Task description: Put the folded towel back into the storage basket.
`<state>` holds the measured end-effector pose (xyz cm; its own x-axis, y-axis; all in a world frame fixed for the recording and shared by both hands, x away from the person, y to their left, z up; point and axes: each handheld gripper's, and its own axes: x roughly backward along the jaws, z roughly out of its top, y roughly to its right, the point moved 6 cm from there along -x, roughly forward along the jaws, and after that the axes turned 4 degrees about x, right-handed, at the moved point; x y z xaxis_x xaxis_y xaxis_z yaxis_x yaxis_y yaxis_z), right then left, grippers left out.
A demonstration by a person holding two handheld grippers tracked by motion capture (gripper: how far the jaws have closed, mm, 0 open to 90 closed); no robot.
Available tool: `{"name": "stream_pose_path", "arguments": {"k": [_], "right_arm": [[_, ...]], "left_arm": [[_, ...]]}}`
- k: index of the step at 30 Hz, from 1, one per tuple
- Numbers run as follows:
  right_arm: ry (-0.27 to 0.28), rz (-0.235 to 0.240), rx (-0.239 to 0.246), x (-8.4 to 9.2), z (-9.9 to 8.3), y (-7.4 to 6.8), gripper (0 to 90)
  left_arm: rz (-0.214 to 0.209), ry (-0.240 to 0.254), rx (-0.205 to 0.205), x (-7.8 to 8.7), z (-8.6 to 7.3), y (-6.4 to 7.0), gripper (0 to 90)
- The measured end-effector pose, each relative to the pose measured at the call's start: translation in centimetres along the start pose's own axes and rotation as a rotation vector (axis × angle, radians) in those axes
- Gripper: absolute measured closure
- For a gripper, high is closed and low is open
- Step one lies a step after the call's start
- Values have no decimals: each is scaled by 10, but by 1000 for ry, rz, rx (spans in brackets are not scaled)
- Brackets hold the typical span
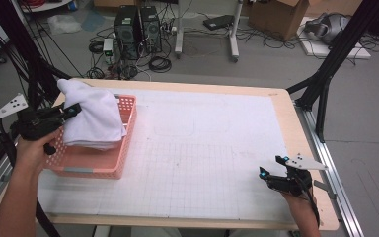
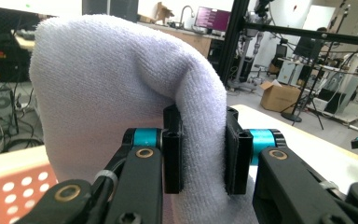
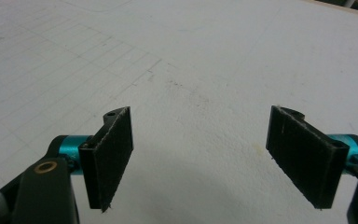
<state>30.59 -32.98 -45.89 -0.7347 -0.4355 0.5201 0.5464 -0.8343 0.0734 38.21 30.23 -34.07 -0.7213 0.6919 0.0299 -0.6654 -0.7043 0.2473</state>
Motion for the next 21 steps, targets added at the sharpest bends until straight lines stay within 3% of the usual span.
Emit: {"name": "stream_pose_path", "arguments": {"k": [4, 13, 21], "right_arm": [[2, -2, 2, 0, 0, 0, 219], [-2, -2, 3, 0, -1, 0, 219], [-5, 1, 5, -1, 0, -1, 219]], "left_arm": [[7, -19, 8, 1, -6, -6, 731], [16, -7, 19, 10, -7, -15, 732], [-3, -33, 21, 6, -17, -12, 731]]}}
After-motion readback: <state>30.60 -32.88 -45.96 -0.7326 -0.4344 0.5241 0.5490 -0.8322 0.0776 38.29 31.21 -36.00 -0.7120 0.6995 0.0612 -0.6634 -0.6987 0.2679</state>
